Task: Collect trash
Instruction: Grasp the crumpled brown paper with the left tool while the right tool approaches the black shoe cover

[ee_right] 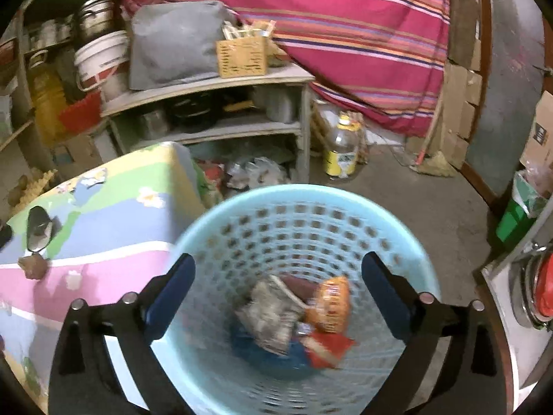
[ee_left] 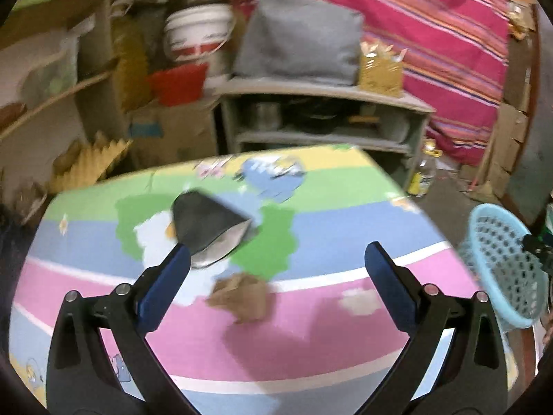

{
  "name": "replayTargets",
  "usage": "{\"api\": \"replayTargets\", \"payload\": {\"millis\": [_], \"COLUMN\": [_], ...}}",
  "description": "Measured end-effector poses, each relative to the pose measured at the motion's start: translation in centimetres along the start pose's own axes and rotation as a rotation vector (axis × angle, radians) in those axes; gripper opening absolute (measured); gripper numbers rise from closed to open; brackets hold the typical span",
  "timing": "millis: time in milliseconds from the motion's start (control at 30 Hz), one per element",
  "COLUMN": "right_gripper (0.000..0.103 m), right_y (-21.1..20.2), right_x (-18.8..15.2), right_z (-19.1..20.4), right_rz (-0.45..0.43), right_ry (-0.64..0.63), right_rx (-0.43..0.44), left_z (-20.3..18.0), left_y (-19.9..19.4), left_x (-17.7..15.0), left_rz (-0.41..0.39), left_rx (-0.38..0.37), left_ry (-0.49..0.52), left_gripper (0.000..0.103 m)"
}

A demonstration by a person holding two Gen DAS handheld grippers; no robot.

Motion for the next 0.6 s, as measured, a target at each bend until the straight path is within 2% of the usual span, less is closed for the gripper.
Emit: {"api": "replayTargets", "payload": {"millis": [100, 200, 300, 400, 433, 467, 600], "right_gripper": [0.095, 0.096, 0.096, 0.096, 0.096, 0.096, 0.096], "right_y": [0.0, 0.2, 0.6, 1.1, 1.2, 1.4, 1.4], "right_x": [0.0, 0.0, 0.0, -0.1, -0.2, -0.2, 0.0], "right_z": [2.9, 5.4, 6.9, 8.0, 8.2, 8.6, 9.6], "right_rz": [-0.015, -0.018, -0.013, 0.004, 0.008, 0.011, 0.015], "right_ry": [-0.025, -0.058, -0.08, -0.09, -0.094, -0.1, -0.118], "right_rx": [0.019, 0.037, 0.046, 0.055, 0.056, 0.055, 0.053], "left_z": [1.7, 2.6, 2.8, 2.4, 2.3, 2.3, 2.8], "left_y": [2.1, 3.5, 5.0, 5.8, 6.1, 6.3, 5.8], "left_x": [-1.2, -2.5, -3.5, -4.6, -4.8, -5.0, -4.7], "left_rz": [0.042, 0.081, 0.135, 0.174, 0.19, 0.205, 0.19], "left_rx": [0.02, 0.005, -0.028, -0.041, -0.051, -0.068, -0.087], "left_ry": [-0.024, -0.034, -0.05, -0.022, -0.017, -0.017, -0.031], "left_gripper": [0.098, 0.097, 0.092, 0.076, 0.063, 0.056, 0.055]}}
Point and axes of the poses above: each gripper's, at about its wrist camera, not at the fingertips, and y roughly the way its jaws point, z to its left, x to its top, the point moved 6 cm from there along y, roughly the way its jaws point, and after that the axes turned 4 degrees about -y, right-handed, at the moved point
